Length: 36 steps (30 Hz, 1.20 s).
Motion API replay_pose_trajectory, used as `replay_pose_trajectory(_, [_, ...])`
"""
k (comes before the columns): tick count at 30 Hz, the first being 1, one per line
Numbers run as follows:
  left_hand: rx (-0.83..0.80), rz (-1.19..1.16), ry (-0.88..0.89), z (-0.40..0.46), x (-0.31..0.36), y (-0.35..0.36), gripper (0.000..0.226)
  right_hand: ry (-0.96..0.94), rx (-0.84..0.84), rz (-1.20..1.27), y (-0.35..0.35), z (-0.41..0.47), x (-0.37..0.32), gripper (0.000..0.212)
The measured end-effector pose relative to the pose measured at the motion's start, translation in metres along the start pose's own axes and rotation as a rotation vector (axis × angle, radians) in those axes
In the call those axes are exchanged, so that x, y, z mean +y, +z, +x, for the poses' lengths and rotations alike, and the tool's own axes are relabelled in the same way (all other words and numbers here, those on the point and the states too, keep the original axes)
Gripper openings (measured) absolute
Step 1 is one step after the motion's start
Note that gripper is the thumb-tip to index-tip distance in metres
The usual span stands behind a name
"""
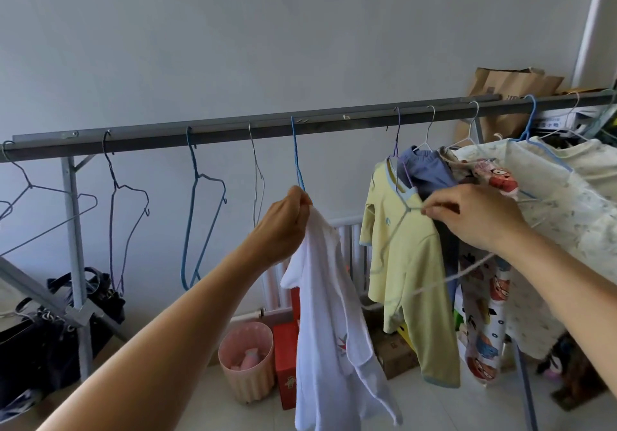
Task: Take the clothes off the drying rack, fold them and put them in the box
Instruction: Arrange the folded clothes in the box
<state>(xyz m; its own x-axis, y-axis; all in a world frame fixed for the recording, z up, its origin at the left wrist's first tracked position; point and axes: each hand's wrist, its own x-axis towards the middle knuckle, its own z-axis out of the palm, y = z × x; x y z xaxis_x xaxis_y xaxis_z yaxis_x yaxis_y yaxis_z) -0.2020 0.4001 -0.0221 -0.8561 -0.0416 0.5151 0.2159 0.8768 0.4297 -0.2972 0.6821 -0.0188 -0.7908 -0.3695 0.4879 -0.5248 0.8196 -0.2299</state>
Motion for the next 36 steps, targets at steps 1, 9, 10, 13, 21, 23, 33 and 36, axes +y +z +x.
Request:
replay_pose_trajectory(1, [0.017,-0.025,0.005,-0.001,0.000,0.000,0.017,0.054,-0.078,-0.155,-0.003,0.002,-0.002,0.014])
replay_pose_trajectory(9, [-0.033,0.011,-0.043,0.000,-0.008,-0.004,0.020,0.067,0.058,-0.212,0.004,0.060,-0.046,0.019])
replay_pose_trajectory(10, [-0.063,0.035,-0.057,0.001,-0.011,-0.007,0.020,0.064,0.064,-0.183,0.006,0.071,-0.056,0.017])
replay_pose_trajectory(13, [-0.161,0.149,-0.041,0.005,-0.018,-0.015,0.019,0.088,0.052,-0.076,0.014,0.108,-0.083,0.010])
replay_pose_trajectory(21, [-0.189,0.560,0.130,0.022,-0.043,-0.036,0.023,0.191,-0.007,0.035,0.032,0.170,-0.126,0.017])
replay_pose_trajectory(23, [-0.129,0.608,0.118,0.024,-0.045,-0.045,0.020,0.186,-0.037,0.037,0.038,0.170,-0.130,0.017])
replay_pose_trajectory(33, [0.105,0.023,-0.194,0.017,-0.028,-0.060,0.021,-0.049,0.094,-0.075,0.058,0.130,-0.145,0.033])
replay_pose_trajectory(36, [0.152,-0.090,-0.188,0.010,-0.029,-0.061,0.020,-0.310,0.179,0.499,0.063,0.080,-0.165,0.038])
